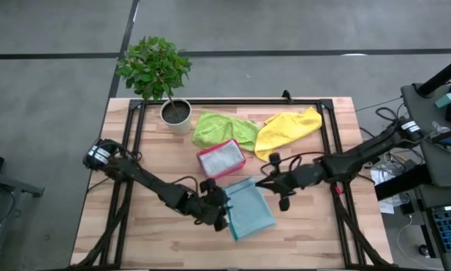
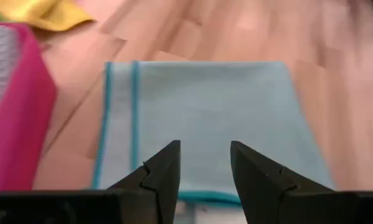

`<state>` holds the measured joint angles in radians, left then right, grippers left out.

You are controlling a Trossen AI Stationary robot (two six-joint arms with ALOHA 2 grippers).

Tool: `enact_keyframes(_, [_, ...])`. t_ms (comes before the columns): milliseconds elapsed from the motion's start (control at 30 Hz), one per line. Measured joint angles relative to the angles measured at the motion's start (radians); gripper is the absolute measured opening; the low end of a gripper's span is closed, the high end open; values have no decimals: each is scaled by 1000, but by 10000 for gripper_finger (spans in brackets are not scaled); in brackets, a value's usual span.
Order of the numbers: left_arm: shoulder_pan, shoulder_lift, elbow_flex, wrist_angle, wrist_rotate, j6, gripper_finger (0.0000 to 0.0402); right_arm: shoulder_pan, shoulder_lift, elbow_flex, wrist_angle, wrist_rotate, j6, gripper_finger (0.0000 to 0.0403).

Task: Fold microfiber towels
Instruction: Fold the blue microfiber cloth

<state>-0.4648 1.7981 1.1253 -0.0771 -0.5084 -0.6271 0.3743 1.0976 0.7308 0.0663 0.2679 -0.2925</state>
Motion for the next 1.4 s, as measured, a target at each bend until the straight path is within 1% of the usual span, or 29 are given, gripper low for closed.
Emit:
enact_keyframes(133, [40,8,-11,-14,-8,-67,125,-9,-101,-59,38,2,-9,9])
enact_keyframes(267, [55,28,-18,-11,-10,-124,125,-9,-174,-102,43,2,-14,9])
enact_keyframes(400, [59,55,-19,-27,-9,-165,125,-9,-208,-124,44,2,-21,9])
enact_keyframes(500, [59,60,-19,-59,-3,-203,125,-9,-210,-127,46,4,-22,9])
enact_keyframes(600, [59,74,-19,-85,14,-207,120,-9,-207,-128,47,6,-22,9])
enact_keyframes(833, [58,117,-13,-79,54,-205,77,-9,-205,-127,51,21,-23,9])
enact_keyframes(1067, [57,118,-13,-75,59,-170,8,-9,-205,-127,53,22,-30,9])
enact_keyframes(1233, [55,97,-3,-85,76,-144,1,-9,-205,-127,53,22,-22,9])
enact_keyframes(1400, [55,54,-3,-196,68,-147,0,-9,-205,-127,56,23,-22,9])
